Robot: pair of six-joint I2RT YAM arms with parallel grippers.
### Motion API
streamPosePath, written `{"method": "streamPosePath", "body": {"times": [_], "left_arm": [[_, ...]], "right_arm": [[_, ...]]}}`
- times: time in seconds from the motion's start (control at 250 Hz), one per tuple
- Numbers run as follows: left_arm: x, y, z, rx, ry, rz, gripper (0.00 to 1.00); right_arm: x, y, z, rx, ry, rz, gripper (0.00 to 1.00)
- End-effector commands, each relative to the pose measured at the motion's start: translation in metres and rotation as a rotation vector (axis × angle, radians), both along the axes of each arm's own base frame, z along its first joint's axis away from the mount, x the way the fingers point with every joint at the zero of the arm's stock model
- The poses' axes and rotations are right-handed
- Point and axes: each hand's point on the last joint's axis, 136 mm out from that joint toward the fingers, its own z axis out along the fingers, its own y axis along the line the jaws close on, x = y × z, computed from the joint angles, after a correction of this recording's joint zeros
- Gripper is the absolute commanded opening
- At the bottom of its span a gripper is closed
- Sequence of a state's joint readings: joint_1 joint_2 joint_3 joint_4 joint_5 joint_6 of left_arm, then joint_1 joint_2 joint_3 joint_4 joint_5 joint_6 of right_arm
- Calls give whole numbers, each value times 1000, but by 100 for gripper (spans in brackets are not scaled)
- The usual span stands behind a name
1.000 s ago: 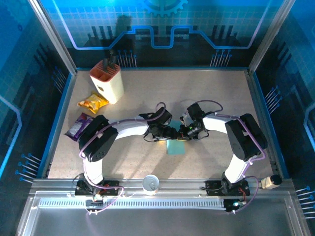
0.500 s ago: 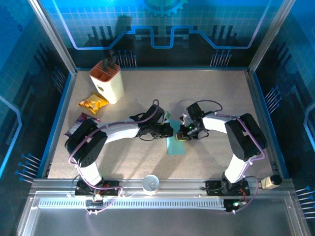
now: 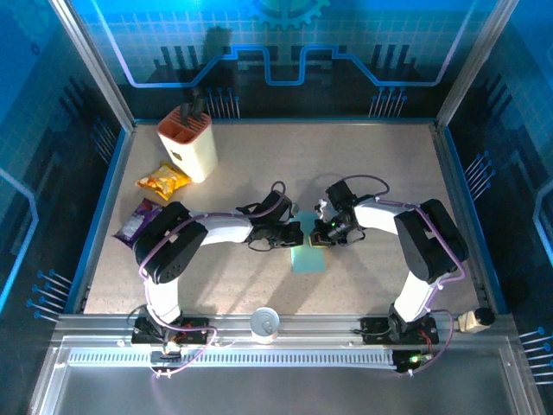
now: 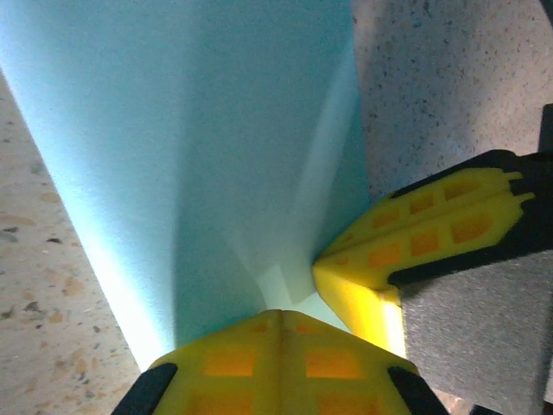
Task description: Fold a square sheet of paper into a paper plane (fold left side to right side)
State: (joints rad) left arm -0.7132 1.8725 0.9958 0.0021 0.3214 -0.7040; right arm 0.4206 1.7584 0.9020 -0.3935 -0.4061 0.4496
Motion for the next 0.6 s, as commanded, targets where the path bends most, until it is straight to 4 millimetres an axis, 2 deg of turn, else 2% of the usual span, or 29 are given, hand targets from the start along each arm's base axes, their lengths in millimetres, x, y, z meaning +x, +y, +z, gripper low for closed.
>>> {"method": "streamPosePath", "body": {"times": [0.0,0.188,0.352,0.468,0.595], "left_arm": [[-6,20,-23,81,21,16,4],[-8,38,-36,108,40,46,3],[-8,51,-36,115,37,72,2],[-8,55,-27,95,27,78,2],[-6,51,-5,61,-29,71,1]], "right_arm": [[-20,-35,-40,-225,64,1,0],[-21,-38,-41,-241,68,-1,0],[-23,-40,-44,-250,77,3,0],[-22,-37,-42,-239,73,2,0],[-20,-33,-38,-209,68,-1,0]]}}
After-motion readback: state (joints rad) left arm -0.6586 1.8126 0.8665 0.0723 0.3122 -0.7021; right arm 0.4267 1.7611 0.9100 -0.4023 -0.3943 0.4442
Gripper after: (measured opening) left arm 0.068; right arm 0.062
